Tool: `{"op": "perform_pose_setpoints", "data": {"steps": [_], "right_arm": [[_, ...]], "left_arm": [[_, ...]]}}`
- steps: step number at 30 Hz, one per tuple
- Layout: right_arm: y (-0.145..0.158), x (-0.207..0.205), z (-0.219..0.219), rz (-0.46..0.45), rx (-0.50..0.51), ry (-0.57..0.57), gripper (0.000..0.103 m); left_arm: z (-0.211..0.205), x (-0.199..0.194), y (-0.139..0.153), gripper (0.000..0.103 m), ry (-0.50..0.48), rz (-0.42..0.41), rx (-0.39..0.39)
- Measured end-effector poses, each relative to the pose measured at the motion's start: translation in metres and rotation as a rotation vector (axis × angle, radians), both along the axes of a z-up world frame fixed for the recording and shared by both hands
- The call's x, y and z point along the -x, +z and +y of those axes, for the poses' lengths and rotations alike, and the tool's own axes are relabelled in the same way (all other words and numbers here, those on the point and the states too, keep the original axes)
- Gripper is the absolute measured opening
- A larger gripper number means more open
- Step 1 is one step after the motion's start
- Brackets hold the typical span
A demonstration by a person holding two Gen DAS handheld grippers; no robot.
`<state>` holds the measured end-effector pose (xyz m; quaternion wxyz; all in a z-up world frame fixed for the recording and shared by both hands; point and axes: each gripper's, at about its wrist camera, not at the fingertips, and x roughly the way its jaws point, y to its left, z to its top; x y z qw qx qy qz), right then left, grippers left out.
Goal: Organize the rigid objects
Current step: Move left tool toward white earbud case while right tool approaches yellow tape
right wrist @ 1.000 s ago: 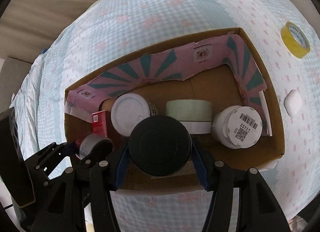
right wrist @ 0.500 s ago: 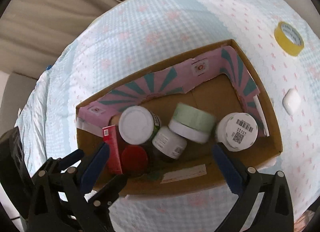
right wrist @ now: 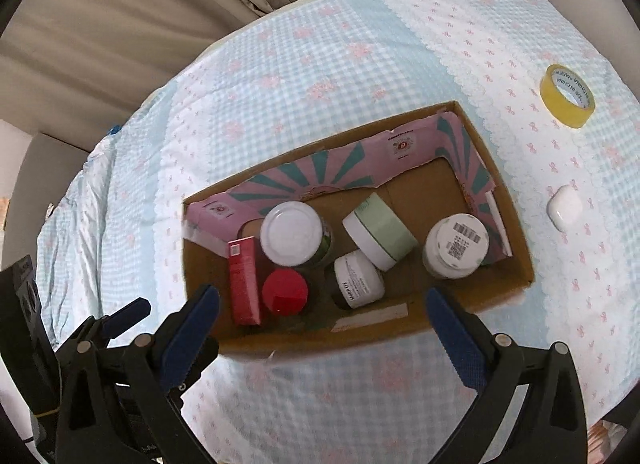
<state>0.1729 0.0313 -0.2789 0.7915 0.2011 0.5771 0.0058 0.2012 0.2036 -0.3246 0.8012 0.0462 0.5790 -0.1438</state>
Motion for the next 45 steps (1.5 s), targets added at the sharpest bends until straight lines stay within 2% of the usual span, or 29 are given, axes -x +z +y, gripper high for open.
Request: {"op": "perform_pose_setpoints", "data": {"steps": [3, 7, 16, 20, 28, 31, 37, 41, 45], "right_arm": [[0.019, 0.011, -0.001, 0.007, 0.035, 0.042, 0.103], [0.042, 0.030, -0.014, 0.003, 0.087, 0.065, 0.103], [0.101, 0.071, -0.093, -0.086, 0.196, 0.024, 0.103], [0.121, 0.080, -0.142, -0.128, 0.255, 0.014, 0.103], [0.125, 0.078, -0.256, -0.187, 0.266, 0.086, 0.103], [0.125, 0.075, -0.288, -0.219, 0.272, 0.128, 0.103], [0.118, 0.055, -0.337, -0.263, 0.298, 0.196, 0.103], [0.095, 0.035, -0.353, -0.278, 0.309, 0.234, 0.103], [0.065, 0.016, -0.363, -0.281, 0.288, 0.266, 0.103]], "left_arm": [[-0.005, 0.011, 0.008, 0.103, 0.007, -0.013, -0.022], [-0.013, 0.029, 0.020, 0.103, 0.020, -0.026, -0.009], [-0.063, 0.062, 0.059, 0.103, 0.046, -0.101, 0.011], [-0.105, 0.078, 0.081, 0.103, 0.078, -0.184, 0.015], [-0.214, 0.103, 0.099, 0.103, 0.128, -0.267, 0.003], [-0.261, 0.106, 0.095, 0.103, 0.100, -0.284, 0.003], [-0.332, 0.100, 0.072, 0.103, 0.008, -0.245, 0.012], [-0.363, 0.089, 0.041, 0.103, -0.040, -0.204, 0.005], [-0.383, 0.072, 0.007, 0.103, -0.108, -0.170, -0.038]]}}
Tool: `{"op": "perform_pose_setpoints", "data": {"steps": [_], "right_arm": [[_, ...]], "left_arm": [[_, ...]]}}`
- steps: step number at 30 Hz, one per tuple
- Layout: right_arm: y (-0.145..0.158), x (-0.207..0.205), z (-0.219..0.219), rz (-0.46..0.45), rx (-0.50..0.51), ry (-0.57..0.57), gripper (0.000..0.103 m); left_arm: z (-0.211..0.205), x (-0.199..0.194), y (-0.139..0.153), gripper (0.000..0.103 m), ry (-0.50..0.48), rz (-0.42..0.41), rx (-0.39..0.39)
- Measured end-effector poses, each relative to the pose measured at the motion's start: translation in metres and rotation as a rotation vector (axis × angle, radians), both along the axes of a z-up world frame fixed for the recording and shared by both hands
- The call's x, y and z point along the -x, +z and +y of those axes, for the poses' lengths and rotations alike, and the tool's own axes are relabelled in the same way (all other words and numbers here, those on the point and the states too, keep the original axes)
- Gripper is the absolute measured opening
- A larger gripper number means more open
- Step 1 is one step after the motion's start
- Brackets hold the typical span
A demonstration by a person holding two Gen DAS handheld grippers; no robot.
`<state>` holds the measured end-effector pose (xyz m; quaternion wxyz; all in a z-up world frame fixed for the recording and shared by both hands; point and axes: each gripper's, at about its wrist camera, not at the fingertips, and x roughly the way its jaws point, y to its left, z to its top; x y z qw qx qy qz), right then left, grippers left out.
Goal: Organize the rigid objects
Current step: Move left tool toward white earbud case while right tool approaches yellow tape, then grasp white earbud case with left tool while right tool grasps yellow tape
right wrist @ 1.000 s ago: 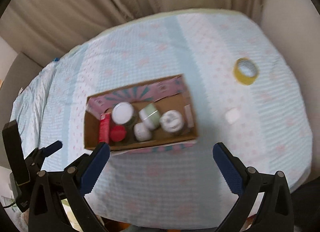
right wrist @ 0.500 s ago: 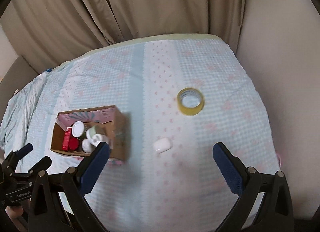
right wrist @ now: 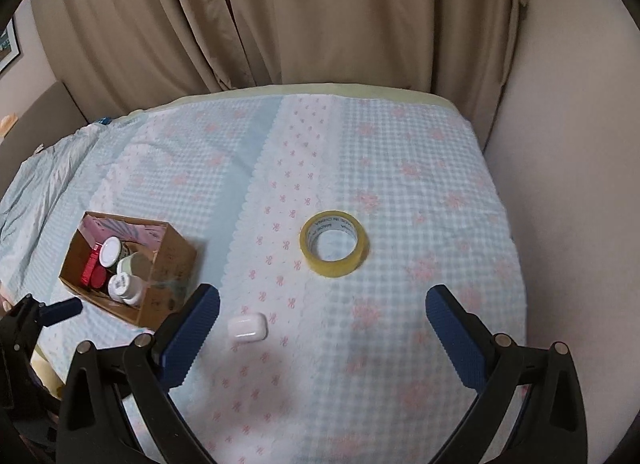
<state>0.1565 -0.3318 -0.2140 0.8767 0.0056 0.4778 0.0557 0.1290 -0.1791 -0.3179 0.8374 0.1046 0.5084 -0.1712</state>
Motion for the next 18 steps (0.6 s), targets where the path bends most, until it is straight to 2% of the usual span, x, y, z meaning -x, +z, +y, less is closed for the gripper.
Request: {"op": "perform_pose_setpoints", "data": {"steps": [3, 7, 11, 13, 18], "right_arm": [[-0.026, -0.016, -0.004, 0.023, -0.003, 0.040, 0.103], [-0.063, -0.038, -0.005, 0.065, 0.020, 0.076, 0.103], [-0.094, -0.057, -0.007, 0.091, 0.024, 0.111, 0.103], [-0.112, -0.067, -0.007, 0.112, 0.026, 0.122, 0.103], [-0.155, -0.091, -0.007, 0.150, 0.026, 0.165, 0.103]], "left_arm": [[-0.011, -0.013, -0.022, 0.103, -0.076, 0.024, -0.059], [-0.028, -0.035, -0.058, 0.103, -0.150, 0.071, -0.191], [-0.044, -0.053, -0.092, 0.102, -0.223, 0.105, -0.248], [-0.054, -0.061, -0.112, 0.098, -0.270, 0.128, -0.288], [-0.065, -0.075, -0.151, 0.083, -0.351, 0.200, -0.325]]}}
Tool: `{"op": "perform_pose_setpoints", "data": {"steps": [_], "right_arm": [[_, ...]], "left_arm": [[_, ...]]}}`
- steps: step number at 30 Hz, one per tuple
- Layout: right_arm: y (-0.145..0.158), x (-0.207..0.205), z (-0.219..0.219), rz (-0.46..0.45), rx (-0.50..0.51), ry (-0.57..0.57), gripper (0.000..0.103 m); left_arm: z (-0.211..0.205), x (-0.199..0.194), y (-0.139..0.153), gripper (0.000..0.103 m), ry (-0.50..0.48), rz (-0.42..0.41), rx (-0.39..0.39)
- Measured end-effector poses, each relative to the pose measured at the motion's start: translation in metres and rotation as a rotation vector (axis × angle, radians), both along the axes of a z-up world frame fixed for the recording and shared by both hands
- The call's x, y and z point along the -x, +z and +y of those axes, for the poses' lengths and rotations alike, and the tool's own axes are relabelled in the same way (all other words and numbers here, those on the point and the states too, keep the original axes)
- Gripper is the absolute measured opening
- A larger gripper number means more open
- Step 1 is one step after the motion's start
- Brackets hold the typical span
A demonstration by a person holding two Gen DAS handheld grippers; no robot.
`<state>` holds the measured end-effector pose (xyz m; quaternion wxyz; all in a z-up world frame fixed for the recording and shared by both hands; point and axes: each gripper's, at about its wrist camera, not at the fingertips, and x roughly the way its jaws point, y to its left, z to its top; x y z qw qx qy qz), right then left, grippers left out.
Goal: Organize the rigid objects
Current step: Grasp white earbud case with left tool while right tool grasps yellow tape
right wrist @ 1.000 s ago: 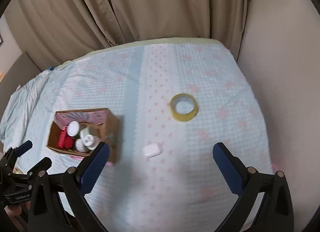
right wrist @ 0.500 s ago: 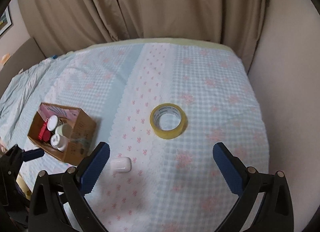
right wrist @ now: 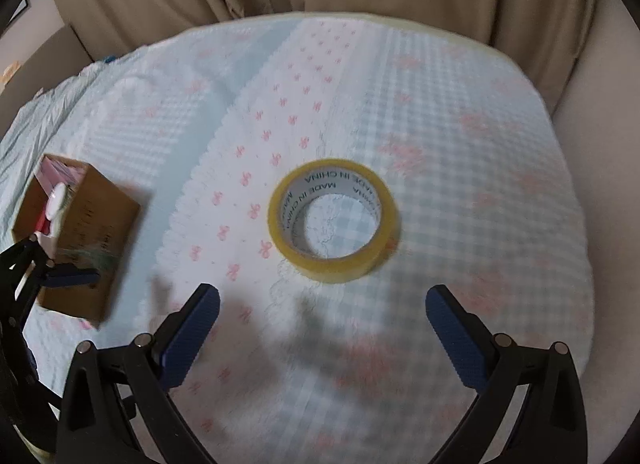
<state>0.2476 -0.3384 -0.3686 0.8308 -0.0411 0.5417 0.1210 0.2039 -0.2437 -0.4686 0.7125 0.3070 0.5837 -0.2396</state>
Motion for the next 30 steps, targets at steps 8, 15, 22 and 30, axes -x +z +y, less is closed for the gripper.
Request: {"op": "perform_pose_setpoints", "data": {"steps": [8, 15, 22, 30], "right_arm": [[-0.039, -0.031, -0.001, 0.014, -0.023, 0.042, 0.103], [-0.052, -0.050, 0.006, -0.022, -0.023, 0.096, 0.103], [-0.055, -0.058, 0.008, -0.044, -0.024, 0.084, 0.099], [-0.047, -0.056, 0.007, -0.050, -0.011, 0.066, 0.098]], "left_arm": [[-0.002, -0.011, -0.032, 0.068, -0.064, 0.122, 0.015], [0.005, -0.025, -0.029, 0.051, -0.089, 0.175, 0.085], [0.011, -0.039, -0.022, 0.050, -0.071, 0.191, 0.122], [0.011, -0.041, 0.000, 0.049, -0.022, 0.148, 0.166]]}}
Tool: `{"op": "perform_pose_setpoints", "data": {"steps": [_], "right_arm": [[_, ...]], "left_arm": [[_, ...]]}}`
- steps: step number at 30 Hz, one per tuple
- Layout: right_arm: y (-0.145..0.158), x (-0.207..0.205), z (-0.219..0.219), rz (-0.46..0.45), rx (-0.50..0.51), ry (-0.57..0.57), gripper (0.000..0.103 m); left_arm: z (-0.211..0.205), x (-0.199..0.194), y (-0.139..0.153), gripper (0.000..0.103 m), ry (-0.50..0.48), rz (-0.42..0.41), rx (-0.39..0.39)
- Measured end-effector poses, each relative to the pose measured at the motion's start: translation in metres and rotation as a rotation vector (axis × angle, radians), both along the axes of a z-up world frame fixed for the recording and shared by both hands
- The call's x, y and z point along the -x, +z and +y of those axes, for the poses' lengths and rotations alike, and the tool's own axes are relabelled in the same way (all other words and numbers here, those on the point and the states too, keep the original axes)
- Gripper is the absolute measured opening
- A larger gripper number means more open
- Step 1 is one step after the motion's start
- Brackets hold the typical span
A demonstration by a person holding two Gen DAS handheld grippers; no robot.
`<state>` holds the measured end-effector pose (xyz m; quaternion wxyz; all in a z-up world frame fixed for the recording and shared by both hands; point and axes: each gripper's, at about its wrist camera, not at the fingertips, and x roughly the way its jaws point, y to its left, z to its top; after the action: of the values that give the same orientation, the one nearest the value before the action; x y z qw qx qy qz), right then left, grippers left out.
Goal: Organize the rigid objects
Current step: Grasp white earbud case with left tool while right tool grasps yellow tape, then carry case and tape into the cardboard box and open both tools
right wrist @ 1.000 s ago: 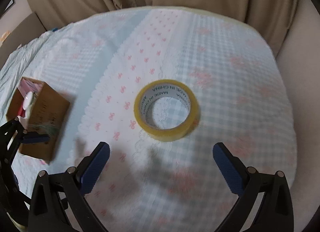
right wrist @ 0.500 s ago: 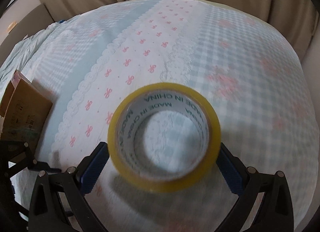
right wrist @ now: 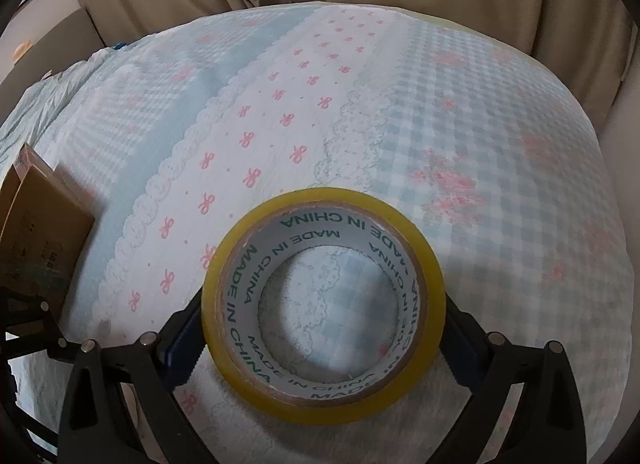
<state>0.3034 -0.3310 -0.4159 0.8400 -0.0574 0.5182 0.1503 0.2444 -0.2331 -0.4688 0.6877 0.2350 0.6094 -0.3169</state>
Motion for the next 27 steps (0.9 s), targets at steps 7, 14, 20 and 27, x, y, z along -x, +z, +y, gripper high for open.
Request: {"op": "perform_pose_setpoints", "data": {"steps": [7, 14, 20, 27], "right_arm": [[0.026, 0.008, -0.008, -0.035, -0.008, -0.044, 0.098], [0.084, 0.028, -0.008, -0.091, -0.013, -0.076, 0.098], [0.160, 0.053, 0.006, -0.137, -0.022, -0.087, 0.098], [0.241, 0.081, 0.042, -0.169, -0.075, -0.063, 0.098]], "left_arm": [[0.010, -0.009, 0.037, 0.049, 0.063, -0.050, 0.053], [0.035, -0.008, 0.111, 0.049, 0.194, -0.095, 0.160], [0.066, 0.011, 0.191, 0.049, 0.331, -0.177, 0.253], [0.113, 0.042, 0.259, 0.049, 0.448, -0.257, 0.302]]}}
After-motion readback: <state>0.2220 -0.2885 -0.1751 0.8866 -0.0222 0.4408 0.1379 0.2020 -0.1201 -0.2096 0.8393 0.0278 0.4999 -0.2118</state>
